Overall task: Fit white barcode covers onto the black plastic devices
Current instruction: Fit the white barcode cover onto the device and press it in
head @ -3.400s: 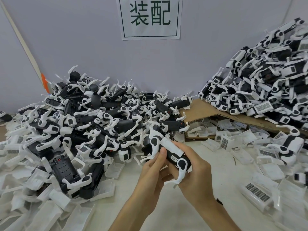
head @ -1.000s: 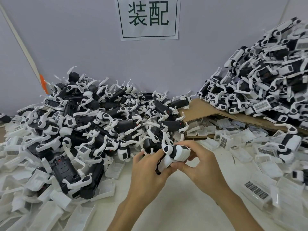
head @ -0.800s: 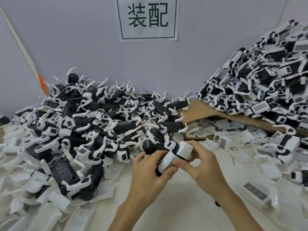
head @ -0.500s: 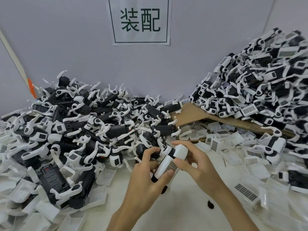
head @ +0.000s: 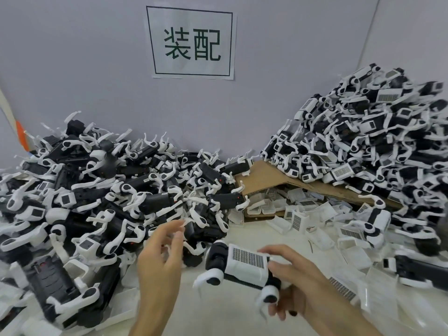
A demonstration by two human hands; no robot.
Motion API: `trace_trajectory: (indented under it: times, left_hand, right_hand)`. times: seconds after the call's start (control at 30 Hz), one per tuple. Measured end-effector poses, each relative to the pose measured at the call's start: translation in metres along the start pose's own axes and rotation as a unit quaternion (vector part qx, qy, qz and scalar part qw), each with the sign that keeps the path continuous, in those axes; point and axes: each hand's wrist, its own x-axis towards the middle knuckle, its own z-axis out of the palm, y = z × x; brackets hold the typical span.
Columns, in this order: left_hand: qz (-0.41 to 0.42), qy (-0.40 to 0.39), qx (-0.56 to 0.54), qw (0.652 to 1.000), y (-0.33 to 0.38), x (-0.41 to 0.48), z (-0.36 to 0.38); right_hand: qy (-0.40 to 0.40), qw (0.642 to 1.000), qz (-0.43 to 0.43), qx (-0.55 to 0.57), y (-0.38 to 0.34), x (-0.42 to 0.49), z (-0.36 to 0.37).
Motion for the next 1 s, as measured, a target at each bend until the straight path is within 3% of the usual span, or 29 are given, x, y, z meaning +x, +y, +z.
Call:
trace_trajectory:
  times: [0.07, 0.13, 0.2, 0.3, 0.4, 0.43, 0.53, 0.57, 0.63, 0.77, 0.9, 1.0]
  left_hand:
    - [-0.002, 0.007, 0.023, 1.0, -0.006, 0.0, 0.0]
    - [-0.001, -0.001, 0.03, 1.0, -0.01, -0.001, 0.003]
    - [0.011, -0.002, 0.034, 0.999, -0.013, -0.001, 0.005]
    - [0.016, 0.008, 0.035, 0.999, -0.018, 0.001, 0.005]
    - [0.019, 0.029, 0.02, 0.999, -0.023, 0.003, 0.003]
    - [0.02, 0.035, 0.015, 0.999, -0.024, 0.004, 0.003]
    - [0.02, 0.046, 0.018, 0.999, -0.027, 0.005, 0.007]
    - [0.011, 0.053, 0.023, 0.998, -0.027, 0.004, 0.009]
    - [-0.01, 0.066, 0.032, 0.997, -0.028, 0.003, 0.012]
    - [0.018, 0.021, 0.077, 0.997, -0.025, -0.001, 0.017]
    - [0.062, -0.051, 0.164, 0.983, -0.026, -0.003, 0.017]
    - [0.06, -0.09, 0.201, 0.974, -0.028, -0.005, 0.018]
  right_hand:
    - [0.027, 0.998, 0.04, 0.05, 0.014, -0.007, -0.004]
    - [0.056, 0.997, 0.061, 0.006, 0.026, -0.01, -0.012]
    - [0.053, 0.994, 0.068, 0.064, 0.021, -0.012, -0.015]
    - [0.139, 0.97, 0.012, 0.199, -0.015, -0.003, -0.028]
    - [0.205, 0.955, -0.148, 0.153, -0.107, 0.027, -0.048]
    - [0.195, 0.946, -0.208, 0.153, -0.147, 0.039, -0.054]
    - [0.261, 0.897, -0.324, 0.149, -0.253, 0.068, -0.073]
    - [0.294, 0.884, -0.339, 0.13, -0.277, 0.076, -0.08]
    - [0.309, 0.901, -0.298, 0.069, -0.297, 0.101, -0.081]
    - [0.166, 0.951, -0.244, -0.095, -0.234, 0.116, -0.021]
    - [0.089, 0.924, -0.232, -0.29, -0.096, 0.107, 0.01]
    - [0.093, 0.915, -0.195, -0.341, -0.014, 0.098, 0.014]
